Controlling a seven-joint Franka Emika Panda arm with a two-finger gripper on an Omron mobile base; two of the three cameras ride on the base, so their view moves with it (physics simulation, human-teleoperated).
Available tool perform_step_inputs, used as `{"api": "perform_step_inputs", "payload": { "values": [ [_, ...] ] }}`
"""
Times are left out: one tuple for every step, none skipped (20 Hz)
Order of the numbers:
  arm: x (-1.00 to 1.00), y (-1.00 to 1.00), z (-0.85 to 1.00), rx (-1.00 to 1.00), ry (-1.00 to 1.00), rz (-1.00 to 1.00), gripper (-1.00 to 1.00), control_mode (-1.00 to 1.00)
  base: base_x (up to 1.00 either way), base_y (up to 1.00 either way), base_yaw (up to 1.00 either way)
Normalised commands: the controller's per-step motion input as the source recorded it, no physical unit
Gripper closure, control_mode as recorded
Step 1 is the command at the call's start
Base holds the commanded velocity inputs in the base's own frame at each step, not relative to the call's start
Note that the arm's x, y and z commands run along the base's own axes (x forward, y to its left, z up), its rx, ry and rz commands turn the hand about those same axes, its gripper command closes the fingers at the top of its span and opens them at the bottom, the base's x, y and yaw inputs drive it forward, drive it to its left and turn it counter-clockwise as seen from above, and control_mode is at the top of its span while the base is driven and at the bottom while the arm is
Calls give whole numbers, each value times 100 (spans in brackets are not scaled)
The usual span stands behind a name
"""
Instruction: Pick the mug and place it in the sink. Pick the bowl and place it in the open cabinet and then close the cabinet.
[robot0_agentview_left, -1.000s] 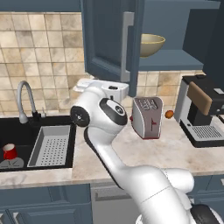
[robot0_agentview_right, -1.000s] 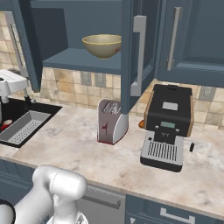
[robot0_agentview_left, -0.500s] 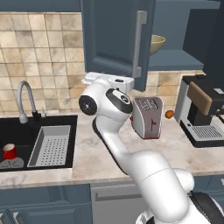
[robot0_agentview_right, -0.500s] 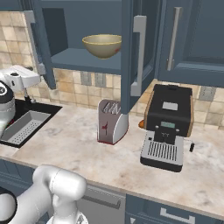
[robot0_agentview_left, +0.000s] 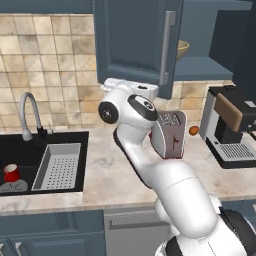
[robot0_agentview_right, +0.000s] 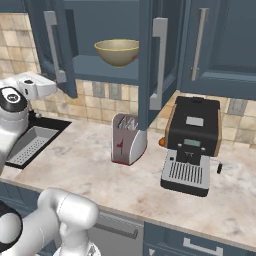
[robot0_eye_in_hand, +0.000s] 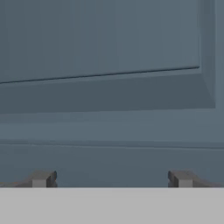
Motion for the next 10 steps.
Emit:
{"api": "perform_step_inputs", "payload": {
  "values": [
    [31,-27,0,0,0,0,-100,-100,0,0,0],
    [25,-29,0,1,0,0,-100,-100,0,0,0],
    [24,-30,0,1,0,0,-100,-100,0,0,0],
    [27,-31,0,1,0,0,-100,-100,0,0,0],
    [31,-31,0,1,2,0,-100,-100,0,0,0],
    [31,-31,0,1,2,0,-100,-100,0,0,0],
    [34,-30,0,1,4,0,-100,-100,0,0,0],
    [34,-30,0,1,4,0,-100,-100,0,0,0],
    [31,-30,0,1,4,0,-100,-100,0,0,0],
    [29,-34,0,1,5,0,-100,-100,0,0,0]
  ]
}}
